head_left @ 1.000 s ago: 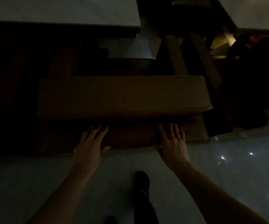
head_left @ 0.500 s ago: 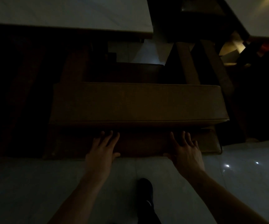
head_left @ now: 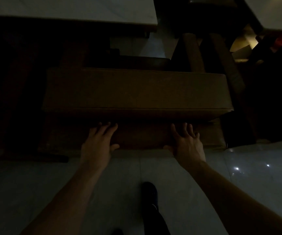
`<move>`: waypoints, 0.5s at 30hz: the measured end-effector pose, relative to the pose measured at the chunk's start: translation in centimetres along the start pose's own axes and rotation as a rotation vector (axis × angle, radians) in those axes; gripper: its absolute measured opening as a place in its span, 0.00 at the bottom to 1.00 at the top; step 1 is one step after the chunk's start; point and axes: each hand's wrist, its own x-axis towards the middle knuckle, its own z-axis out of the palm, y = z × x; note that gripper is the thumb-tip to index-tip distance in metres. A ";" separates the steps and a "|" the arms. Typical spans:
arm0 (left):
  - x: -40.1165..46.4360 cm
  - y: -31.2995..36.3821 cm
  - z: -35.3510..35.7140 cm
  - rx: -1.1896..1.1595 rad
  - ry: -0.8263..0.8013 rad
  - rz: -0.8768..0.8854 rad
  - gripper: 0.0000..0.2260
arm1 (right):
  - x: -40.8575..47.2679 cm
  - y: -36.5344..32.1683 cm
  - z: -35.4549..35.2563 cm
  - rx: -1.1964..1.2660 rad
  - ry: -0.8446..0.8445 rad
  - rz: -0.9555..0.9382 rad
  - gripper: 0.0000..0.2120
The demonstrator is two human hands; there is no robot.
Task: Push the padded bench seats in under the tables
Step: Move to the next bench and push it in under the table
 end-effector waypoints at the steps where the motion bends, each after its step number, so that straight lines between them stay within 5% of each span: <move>1: -0.1 0.0 0.0 -0.003 0.000 -0.006 0.32 | 0.0 0.1 0.1 0.014 0.002 -0.003 0.40; 15: 0.8 1.1 0.5 0.039 -0.003 -0.014 0.31 | 1.1 1.8 -0.1 0.149 0.022 -0.020 0.40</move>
